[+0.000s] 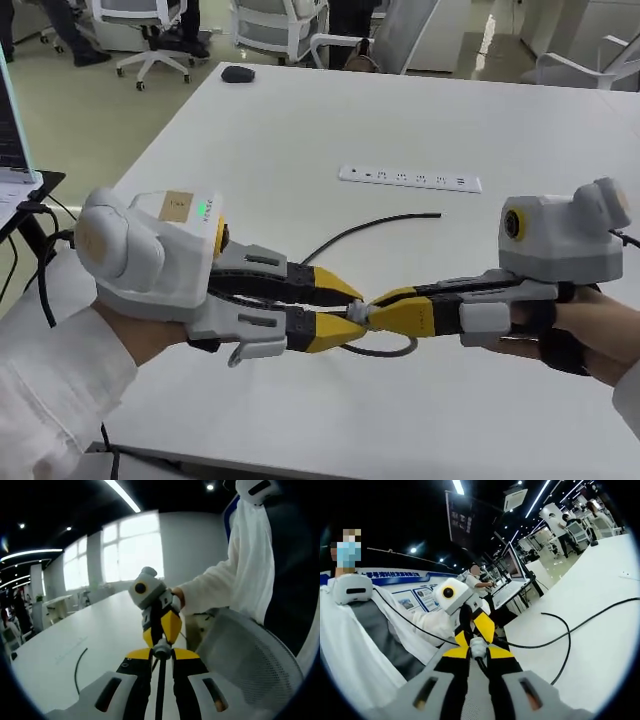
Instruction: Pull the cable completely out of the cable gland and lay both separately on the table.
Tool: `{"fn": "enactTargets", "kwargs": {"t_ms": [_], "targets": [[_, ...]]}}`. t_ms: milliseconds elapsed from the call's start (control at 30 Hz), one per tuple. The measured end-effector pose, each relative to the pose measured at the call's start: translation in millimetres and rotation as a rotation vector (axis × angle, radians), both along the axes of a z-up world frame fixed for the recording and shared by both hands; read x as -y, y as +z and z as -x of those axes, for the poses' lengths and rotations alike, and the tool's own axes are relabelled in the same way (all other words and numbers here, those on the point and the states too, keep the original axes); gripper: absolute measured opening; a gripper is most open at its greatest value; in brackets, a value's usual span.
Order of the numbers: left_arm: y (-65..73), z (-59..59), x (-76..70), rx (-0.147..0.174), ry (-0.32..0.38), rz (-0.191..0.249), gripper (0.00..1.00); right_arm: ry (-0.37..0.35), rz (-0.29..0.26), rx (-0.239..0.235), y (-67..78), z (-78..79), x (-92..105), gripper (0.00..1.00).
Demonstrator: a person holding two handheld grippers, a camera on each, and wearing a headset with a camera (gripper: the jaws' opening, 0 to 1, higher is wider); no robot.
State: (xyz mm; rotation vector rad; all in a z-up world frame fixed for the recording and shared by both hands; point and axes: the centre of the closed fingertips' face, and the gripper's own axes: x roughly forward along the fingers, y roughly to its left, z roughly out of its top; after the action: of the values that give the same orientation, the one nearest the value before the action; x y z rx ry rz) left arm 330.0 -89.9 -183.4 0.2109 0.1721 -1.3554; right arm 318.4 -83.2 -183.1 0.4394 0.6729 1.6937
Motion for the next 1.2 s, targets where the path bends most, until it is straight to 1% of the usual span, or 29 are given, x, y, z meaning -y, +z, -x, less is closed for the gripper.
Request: {"fn": "enactTargets", "kwargs": {"t_ms": [33, 100, 133, 200, 233, 267, 300, 333, 400, 433, 467, 500, 533, 600, 633, 667, 700, 733, 767, 833, 867, 900, 933, 967, 1133, 1200], "targets": [[0.7, -1.1, -0.7, -0.001, 0.008, 0.008, 0.15, -0.003, -0.002, 0.005, 0.3, -1.0, -0.7, 0.12], [1.4, -1.9, -2.0, -0.011, 0.013, 0.020, 0.15, -0.017, 0.004, -0.007, 1.7, -2.3, -2.1, 0.11], [1.0, -2.3, -2.3, -0.015, 0.018, 0.020, 0.15, -0.022, 0.012, -0.006, 1.7, -2.3, -2.5, 0.11], [-1.2, -1.2, -2.3, -0.027, 0.017, 0.011, 0.15, -0.020, 0.038, 0.011, -0.4, -0.7, -3.3, 0.11], [-1.9, -0.3, -1.9, -0.035, 0.015, 0.008, 0.15, -0.017, 0.046, 0.016, -0.9, 0.2, -3.5, 0.11], [-2.5, 1.0, -1.4, -0.049, 0.014, 0.007, 0.15, -0.018, 0.054, 0.013, -1.5, 0.8, -2.7, 0.10], [-2.5, 1.1, -1.2, -0.050, 0.015, 0.007, 0.15, -0.018, 0.056, 0.011, -1.8, 0.7, -3.0, 0.10], [-2.6, 1.5, -0.6, -0.062, 0.015, 0.010, 0.15, -0.023, 0.061, 0.013, -1.9, 1.7, -1.9, 0.10], [-3.0, -0.3, -0.5, -0.082, 0.022, 0.016, 0.15, -0.039, 0.068, 0.034, -1.8, 0.5, -1.8, 0.10], [-2.7, -1.0, 0.1, -0.102, 0.026, 0.024, 0.15, -0.042, 0.070, 0.047, -1.6, 0.2, -1.7, 0.10], [-2.2, -1.3, 0.4, -0.106, 0.026, 0.028, 0.15, -0.052, 0.071, 0.078, -0.8, -1.8, -0.9, 0.09], [-1.9, -1.1, 0.9, -0.153, 0.043, 0.044, 0.15, -0.052, 0.071, 0.088, -0.5, -2.0, -1.1, 0.09], [0.0, -1.8, 0.9, -0.148, 0.033, 0.049, 0.15, -0.051, 0.070, 0.088, 1.7, -0.8, -0.5, 0.09], [3.0, -0.6, 1.8, -0.166, 0.031, 0.067, 0.14, -0.049, 0.063, 0.077, 3.5, -1.1, -0.1, 0.09], [4.4, -1.0, 2.4, -0.189, 0.036, 0.081, 0.14, -0.050, 0.060, 0.076, 4.5, -1.3, 0.4, 0.09], [5.1, -1.1, 2.9, -0.244, 0.037, 0.102, 0.14, -0.052, 0.056, 0.087, 5.8, -1.1, 0.4, 0.09], [5.0, -0.9, 3.2, -0.281, 0.029, 0.119, 0.14, -0.048, 0.055, 0.094, 6.2, -0.8, 0.3, 0.09], [3.8, -3.8, 2.0, -0.269, 0.034, 0.115, 0.14, -0.050, 0.057, 0.098, 5.8, -1.8, 0.0, 0.09], [2.9, -4.0, 2.2, -0.287, 0.035, 0.117, 0.14, -0.051, 0.060, 0.108, 5.0, -2.4, -0.4, 0.09], [2.5, -3.5, 2.4, -0.305, 0.033, 0.119, 0.14, -0.050, 0.059, 0.120, 4.6, -2.5, -0.6, 0.09], [3.5, -2.3, 2.4, -0.329, 0.028, 0.130, 0.14, -0.048, 0.054, 0.132, 5.6, -1.6, -0.7, 0.09], [4.0, -2.2, 2.5, -0.337, 0.029, 0.134, 0.14, -0.048, 0.052, 0.137, 5.9, -1.6, -0.6, 0.09], [5.5, -0.8, 1.9, -0.356, 0.019, 0.142, 0.14, -0.044, 0.046, 0.151, 7.9, -1.3, -1.5, 0.09], [6.2, -0.8, 1.5, -0.353, 0.020, 0.144, 0.14, -0.042, 0.046, 0.155, 8.9, -0.6, -1.6, 0.09], [6.0, 2.0, 1.3, -0.391, 0.013, 0.135, 0.14, -0.029, 0.064, 0.200, 8.2, 0.4, -3.3, 0.09], [4.8, 3.3, 1.4, -0.405, 0.010, 0.128, 0.14, -0.017, 0.078, 0.230, 7.0, 1.7, -3.4, 0.09]]}}
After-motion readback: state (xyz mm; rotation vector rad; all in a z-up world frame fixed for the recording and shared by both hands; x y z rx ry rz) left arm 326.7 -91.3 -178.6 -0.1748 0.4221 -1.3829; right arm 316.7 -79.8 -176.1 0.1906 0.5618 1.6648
